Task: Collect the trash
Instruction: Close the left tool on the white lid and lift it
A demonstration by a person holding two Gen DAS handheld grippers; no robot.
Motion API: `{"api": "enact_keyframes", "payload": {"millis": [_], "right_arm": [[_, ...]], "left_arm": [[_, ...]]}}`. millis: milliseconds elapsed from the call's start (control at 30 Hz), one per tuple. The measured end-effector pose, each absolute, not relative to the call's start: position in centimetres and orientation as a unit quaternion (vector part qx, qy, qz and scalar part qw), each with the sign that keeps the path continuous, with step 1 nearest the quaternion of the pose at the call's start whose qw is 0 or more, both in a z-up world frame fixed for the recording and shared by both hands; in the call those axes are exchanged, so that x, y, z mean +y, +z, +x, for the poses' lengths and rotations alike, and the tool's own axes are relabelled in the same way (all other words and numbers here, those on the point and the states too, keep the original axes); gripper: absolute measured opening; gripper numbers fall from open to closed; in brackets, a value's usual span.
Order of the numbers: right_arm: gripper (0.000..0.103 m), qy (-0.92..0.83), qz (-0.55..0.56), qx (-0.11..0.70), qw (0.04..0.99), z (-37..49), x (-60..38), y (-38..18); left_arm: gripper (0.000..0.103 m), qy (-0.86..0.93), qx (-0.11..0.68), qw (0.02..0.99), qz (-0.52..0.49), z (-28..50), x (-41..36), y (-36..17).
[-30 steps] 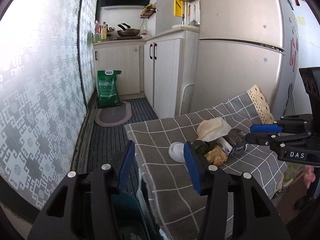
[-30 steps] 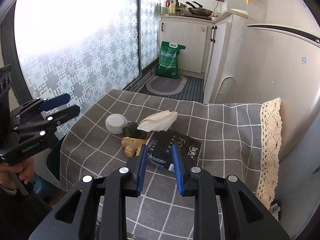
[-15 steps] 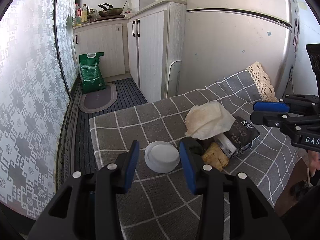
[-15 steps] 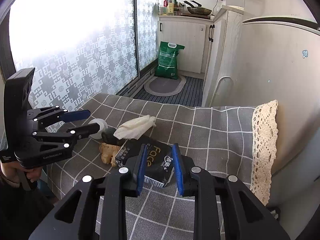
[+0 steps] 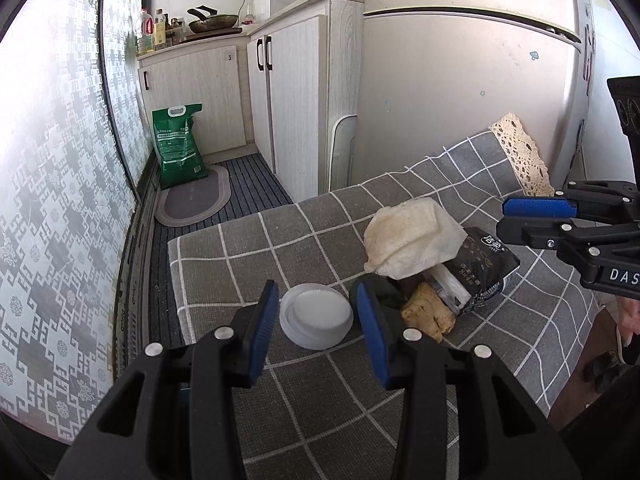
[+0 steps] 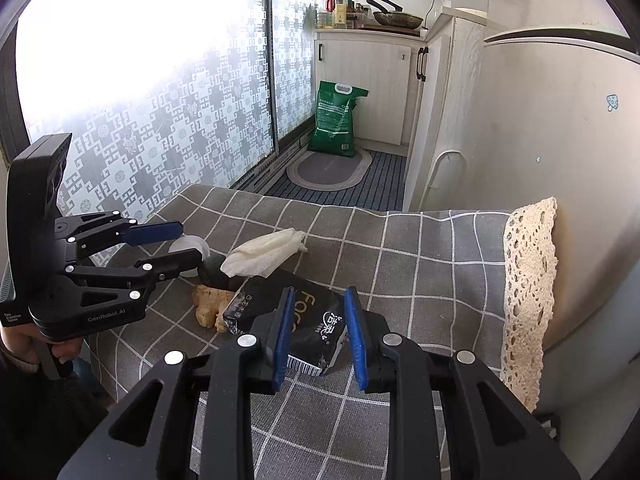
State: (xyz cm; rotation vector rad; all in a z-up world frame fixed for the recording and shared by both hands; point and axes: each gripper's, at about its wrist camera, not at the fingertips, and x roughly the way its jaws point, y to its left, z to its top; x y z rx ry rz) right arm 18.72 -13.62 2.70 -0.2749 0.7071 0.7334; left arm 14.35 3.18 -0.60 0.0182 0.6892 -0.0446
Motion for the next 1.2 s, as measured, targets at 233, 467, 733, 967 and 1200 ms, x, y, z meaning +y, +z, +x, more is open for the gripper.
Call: {"api": "enact_keyframes", "payload": {"millis": [233, 467, 733, 967, 1200], "right_arm": [[0.026, 0.348, -0.133, 0.339, 0.864, 18.8, -13.9, 2.5], [0.026, 0.346, -0.132, 0.341, 0.864, 19.0, -14.2, 2.4], [0.026, 0.346, -0.133, 0.342, 0.863, 19.0, -14.2, 2.3], [0.026, 0.348, -0.136, 0.342, 0.862, 18.8, -13.8, 2.3], [0.026, 0.351, -0.143, 0.344, 0.859, 18.5, -13.2, 2.0]], "left_arm": [[0.041, -0.025, 0.344, 0.939, 0.001, 14.6, 3.6, -0.6], [0.035, -0.037, 0.360, 0.932, 0.013, 15.0, 3.7, -1.3], [0.035, -0.038, 0.355, 0.934, 0.020, 14.8, 3.5, -1.3], [0.035, -0.041, 0.354, 0.934, 0.024, 14.5, 3.5, -1.3], [0.043, -0.043, 0.345, 0.937, 0.025, 14.2, 3.3, -1.1]]}}
